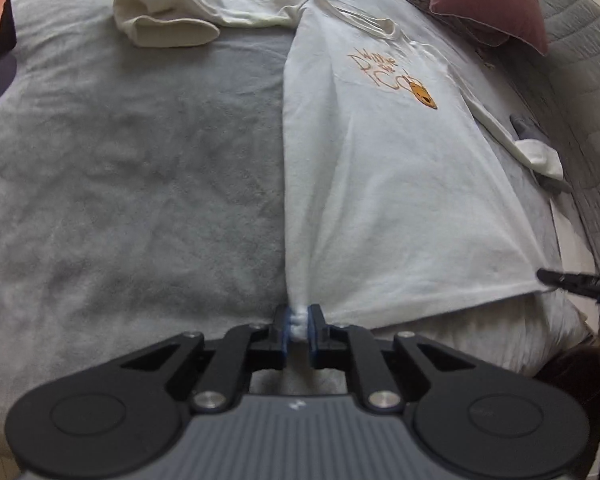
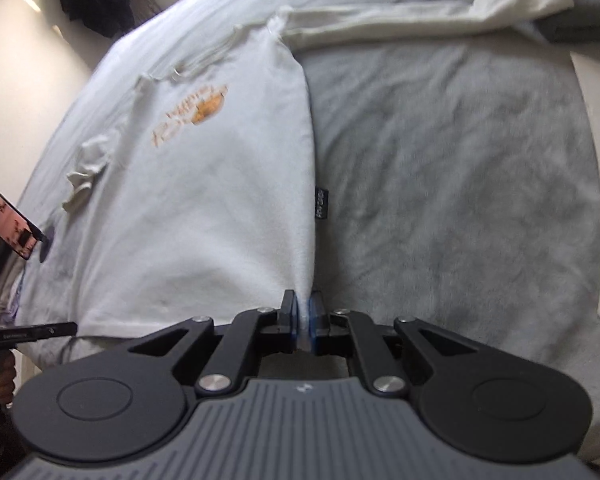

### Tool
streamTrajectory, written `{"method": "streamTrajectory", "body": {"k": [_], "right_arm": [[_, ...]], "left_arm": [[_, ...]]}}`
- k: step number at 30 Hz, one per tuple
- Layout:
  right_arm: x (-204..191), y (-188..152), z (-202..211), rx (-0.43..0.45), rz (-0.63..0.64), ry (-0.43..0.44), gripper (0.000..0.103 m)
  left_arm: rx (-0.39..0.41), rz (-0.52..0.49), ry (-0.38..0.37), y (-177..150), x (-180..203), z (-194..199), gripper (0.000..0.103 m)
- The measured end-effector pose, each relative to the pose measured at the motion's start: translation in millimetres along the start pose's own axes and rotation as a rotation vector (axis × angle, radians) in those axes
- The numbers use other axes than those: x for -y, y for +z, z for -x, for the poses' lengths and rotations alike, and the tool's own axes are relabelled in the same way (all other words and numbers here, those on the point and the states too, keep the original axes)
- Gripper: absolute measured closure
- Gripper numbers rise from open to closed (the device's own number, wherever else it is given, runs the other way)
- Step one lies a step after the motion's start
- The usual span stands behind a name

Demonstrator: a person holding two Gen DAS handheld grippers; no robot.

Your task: Fold clothes

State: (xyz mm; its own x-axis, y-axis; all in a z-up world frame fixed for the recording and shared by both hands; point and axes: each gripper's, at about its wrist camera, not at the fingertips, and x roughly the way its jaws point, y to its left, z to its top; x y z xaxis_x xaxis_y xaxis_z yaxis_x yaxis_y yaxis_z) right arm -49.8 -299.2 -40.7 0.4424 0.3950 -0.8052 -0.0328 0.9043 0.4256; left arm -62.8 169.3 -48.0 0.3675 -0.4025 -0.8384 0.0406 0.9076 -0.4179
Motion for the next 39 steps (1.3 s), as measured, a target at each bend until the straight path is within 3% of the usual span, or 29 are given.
{"method": "streamTrajectory", "body": {"k": [4,6,7,8,9,13,18,25,29,31,32,34,36,37,39], "right_arm": [[4,8,-3,-0.012,-0.038,0.017,0.087],[4,15,-2,-0.004,-0.056,0.026,0.084],[6,20,-2,0.008,-0.075,0.033,0.07],[8,24,-3,0.02,-0.094,0.039,0.049],[10,29,-3,0.033,-0.114,0.047,0.045],[19,52,-16,0.097,-0.218,0.131,0.045],[25,86,-44,0.176,-0.259,0.16,0.045],[34,133,-89,0.278,-0.327,0.197,0.045],[40,158,-105,0.338,-0.376,0.205,0.045],[44,168,-111,0.379,-0.414,0.201,0.045],[47,173,-114,0.4,-0.438,0.197,0.045],[52,178,-118,0.439,-0.493,0.192,0.051],[54,184,-121,0.46,-0.515,0.155,0.073],[53,188,-121,0.473,-0.499,0.113,0.092],[49,192,-115,0.528,-0.432,0.047,0.097]], "left_arm": [[-0.003,0.01,-0.002,13,-6,8,0.084],[0.033,0.008,0.003,19,-9,11,0.066],[0.055,0.015,-0.002,22,-12,12,0.06],[0.081,0.036,-0.015,27,-15,11,0.051],[0.106,0.06,-0.027,32,-18,9,0.05],[0.192,0.188,-0.068,61,-37,-9,0.05],[0.308,0.244,-0.072,102,-37,-32,0.05],[0.463,0.423,-0.082,151,-48,-66,0.05],[0.535,0.447,0.01,172,-43,-73,0.059],[0.574,0.454,0.095,180,-38,-77,0.08],[0.584,0.45,0.146,185,-37,-78,0.096],[0.636,0.437,0.236,191,-34,-75,0.098],[0.708,0.425,0.314,195,-34,-66,0.099],[0.749,0.431,0.338,195,-36,-59,0.099],[0.781,0.446,0.361,197,-46,-50,0.099]]}}
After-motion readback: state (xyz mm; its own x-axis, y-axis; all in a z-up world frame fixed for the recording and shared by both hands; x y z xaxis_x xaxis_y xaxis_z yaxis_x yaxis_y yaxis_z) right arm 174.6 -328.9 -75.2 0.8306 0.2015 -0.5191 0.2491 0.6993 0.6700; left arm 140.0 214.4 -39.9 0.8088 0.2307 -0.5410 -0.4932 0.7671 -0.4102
